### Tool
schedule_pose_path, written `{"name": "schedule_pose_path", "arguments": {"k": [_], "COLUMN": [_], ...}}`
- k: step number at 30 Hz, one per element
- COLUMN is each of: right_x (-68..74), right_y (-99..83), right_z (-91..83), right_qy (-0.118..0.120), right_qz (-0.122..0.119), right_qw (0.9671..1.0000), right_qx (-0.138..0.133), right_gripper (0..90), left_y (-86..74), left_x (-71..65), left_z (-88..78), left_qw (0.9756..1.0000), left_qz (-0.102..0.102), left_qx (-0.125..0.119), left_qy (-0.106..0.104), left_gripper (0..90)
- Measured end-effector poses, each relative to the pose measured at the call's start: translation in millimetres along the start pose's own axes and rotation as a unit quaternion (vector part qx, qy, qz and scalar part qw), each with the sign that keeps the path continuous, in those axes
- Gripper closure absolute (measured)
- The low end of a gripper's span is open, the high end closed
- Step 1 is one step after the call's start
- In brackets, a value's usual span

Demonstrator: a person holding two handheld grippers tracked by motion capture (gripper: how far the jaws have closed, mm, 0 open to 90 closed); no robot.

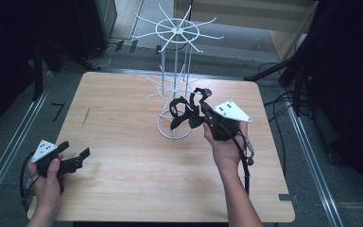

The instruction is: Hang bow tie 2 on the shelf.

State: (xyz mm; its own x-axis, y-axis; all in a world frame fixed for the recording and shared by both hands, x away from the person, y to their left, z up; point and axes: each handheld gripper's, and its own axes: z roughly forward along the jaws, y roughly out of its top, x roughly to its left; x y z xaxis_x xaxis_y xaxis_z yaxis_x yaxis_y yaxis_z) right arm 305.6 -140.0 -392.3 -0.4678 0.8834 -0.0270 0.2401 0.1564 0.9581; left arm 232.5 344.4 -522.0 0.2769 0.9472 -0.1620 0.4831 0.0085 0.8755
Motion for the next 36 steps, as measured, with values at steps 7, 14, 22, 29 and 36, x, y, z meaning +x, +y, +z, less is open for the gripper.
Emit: {"name": "schedule_pose_path", "arguments": {"k": [7, 14, 22, 29, 36], "right_x": [5.6, 16.5, 16.1, 5.5, -5.8], "right_y": [-3.8, -7.4, -21.4, -34.1, -45.2], "right_z": [9.5, 17.0, 25.6, 17.7, 6.1], "right_qy": [0.008, 0.022, 0.035, 0.062, 0.053], "right_qz": [-0.005, -0.023, -0.006, 0.029, 0.037], "right_qw": [0.9999, 0.9993, 0.9992, 0.9977, 0.9977], "right_qx": [0.007, 0.017, 0.021, -0.003, -0.018], "right_gripper": [90.0, 90.0, 84.1, 63.0, 45.5], "left_y": [0.0, 0.0, 0.0, 0.1, 0.1], "left_x": [0.0, 0.0, 0.0, 0.1, -0.1], "left_z": [0.0, 0.0, 0.2, 0.1, -0.1], "left_qw": [1.0000, 1.0000, 1.0000, 1.0000, 1.0000], "left_qz": [-0.001, -0.001, -0.002, -0.001, 0.001], "left_qx": [0.000, 0.000, -0.001, 0.001, 0.002], "left_qy": [0.000, 0.000, -0.001, -0.001, -0.001], "left_gripper": [8.4, 8.4, 8.4, 8.4, 8.4]}}
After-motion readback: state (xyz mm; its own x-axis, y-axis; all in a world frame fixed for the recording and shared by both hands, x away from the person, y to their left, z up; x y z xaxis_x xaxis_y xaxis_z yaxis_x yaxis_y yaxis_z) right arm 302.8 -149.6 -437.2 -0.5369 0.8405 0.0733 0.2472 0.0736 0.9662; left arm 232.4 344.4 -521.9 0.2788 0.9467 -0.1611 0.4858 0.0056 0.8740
